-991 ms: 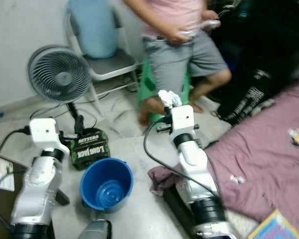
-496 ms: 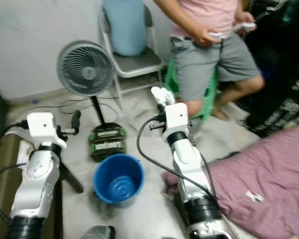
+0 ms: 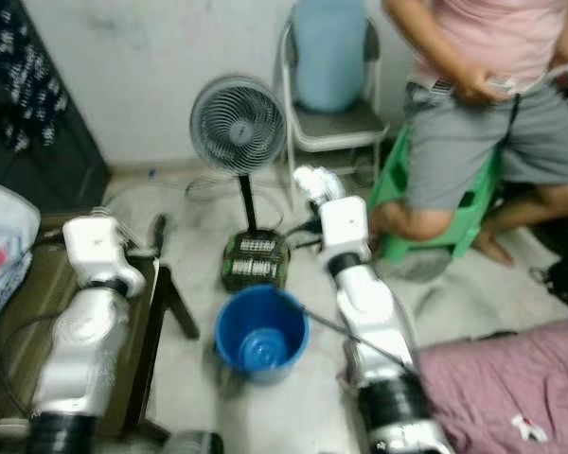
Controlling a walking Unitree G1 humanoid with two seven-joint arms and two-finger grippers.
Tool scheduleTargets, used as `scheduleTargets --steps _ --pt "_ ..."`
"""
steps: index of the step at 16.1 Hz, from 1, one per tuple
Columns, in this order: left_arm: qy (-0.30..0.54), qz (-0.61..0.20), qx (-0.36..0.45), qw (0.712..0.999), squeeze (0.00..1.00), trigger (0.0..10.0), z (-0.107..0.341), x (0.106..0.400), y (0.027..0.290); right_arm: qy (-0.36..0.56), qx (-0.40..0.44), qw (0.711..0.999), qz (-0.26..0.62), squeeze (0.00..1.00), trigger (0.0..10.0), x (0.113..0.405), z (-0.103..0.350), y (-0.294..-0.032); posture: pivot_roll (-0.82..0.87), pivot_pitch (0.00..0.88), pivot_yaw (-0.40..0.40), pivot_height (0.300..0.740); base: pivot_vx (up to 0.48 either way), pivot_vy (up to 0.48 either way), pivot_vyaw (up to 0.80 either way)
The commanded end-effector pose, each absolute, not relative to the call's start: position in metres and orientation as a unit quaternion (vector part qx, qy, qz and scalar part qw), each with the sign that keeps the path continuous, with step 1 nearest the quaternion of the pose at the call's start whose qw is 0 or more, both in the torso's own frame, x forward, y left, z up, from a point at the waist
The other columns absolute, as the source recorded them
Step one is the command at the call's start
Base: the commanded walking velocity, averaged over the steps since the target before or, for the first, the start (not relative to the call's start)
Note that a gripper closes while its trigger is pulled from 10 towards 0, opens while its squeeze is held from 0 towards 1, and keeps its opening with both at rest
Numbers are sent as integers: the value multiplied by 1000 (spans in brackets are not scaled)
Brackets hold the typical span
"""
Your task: Clean up the room
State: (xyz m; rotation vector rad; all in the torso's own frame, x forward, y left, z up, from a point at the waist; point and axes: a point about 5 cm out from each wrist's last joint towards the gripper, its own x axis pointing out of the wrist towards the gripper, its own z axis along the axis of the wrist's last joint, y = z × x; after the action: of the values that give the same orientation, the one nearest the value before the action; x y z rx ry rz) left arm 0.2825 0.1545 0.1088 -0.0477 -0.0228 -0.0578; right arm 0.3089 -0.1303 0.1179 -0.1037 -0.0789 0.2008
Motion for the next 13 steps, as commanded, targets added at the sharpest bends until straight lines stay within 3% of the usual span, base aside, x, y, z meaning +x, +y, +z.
scheduleTargets --steps 1,4,13 --pt "-23 -27 -20 999 0 10000 114 283 160 -47 -45 993 101 0 10000 310 123 -127 -50 0 -2 740 0 0 0" --pt "-29 -37 -24 999 0 10000 116 282 157 -46 -43 993 101 0 10000 310 122 -127 -50 0 1 740 0 0 0" --pt "-33 -54 -30 998 0 10000 117 282 154 -44 -42 993 102 0 10000 309 121 -126 -50 0 7 740 361 0 0"
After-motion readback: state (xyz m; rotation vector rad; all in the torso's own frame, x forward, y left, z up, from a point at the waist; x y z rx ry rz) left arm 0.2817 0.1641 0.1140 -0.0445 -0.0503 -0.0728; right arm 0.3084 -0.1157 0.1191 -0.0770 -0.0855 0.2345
